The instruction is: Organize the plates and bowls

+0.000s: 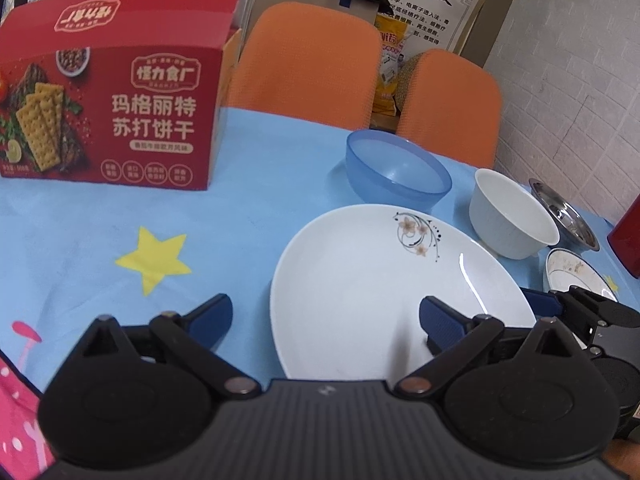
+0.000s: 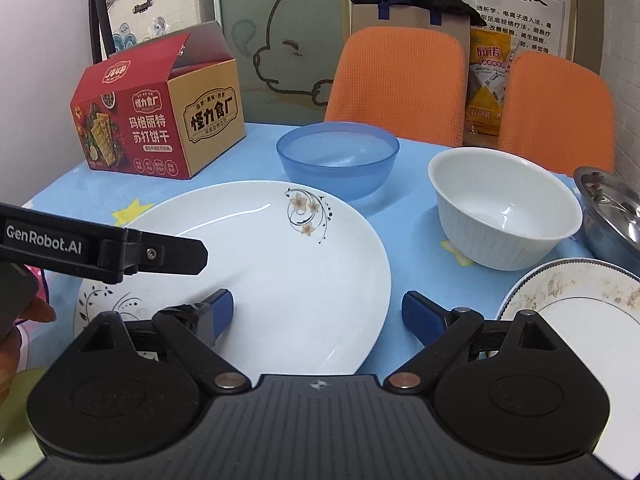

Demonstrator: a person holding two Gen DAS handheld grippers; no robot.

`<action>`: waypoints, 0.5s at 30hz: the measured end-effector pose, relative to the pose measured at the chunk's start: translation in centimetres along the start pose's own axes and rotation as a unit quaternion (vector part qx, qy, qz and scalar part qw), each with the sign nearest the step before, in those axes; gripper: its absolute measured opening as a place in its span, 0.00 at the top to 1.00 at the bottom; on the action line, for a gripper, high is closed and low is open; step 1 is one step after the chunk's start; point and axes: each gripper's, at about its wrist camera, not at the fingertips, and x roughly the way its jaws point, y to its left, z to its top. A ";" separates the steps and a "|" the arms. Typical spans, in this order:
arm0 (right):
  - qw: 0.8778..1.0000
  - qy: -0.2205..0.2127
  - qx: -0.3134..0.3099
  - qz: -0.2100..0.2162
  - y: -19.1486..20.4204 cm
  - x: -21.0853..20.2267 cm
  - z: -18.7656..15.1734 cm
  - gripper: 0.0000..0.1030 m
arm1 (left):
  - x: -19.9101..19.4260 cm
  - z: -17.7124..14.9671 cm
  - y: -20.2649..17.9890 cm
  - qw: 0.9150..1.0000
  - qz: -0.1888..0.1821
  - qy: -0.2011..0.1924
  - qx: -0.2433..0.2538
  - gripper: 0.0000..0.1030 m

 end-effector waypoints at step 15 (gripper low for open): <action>1.000 0.016 -0.009 0.019 0.4 0.0 0.0 0.00 | 0.0 -0.2 -0.3 1.000 -0.002 0.004 0.023 0.16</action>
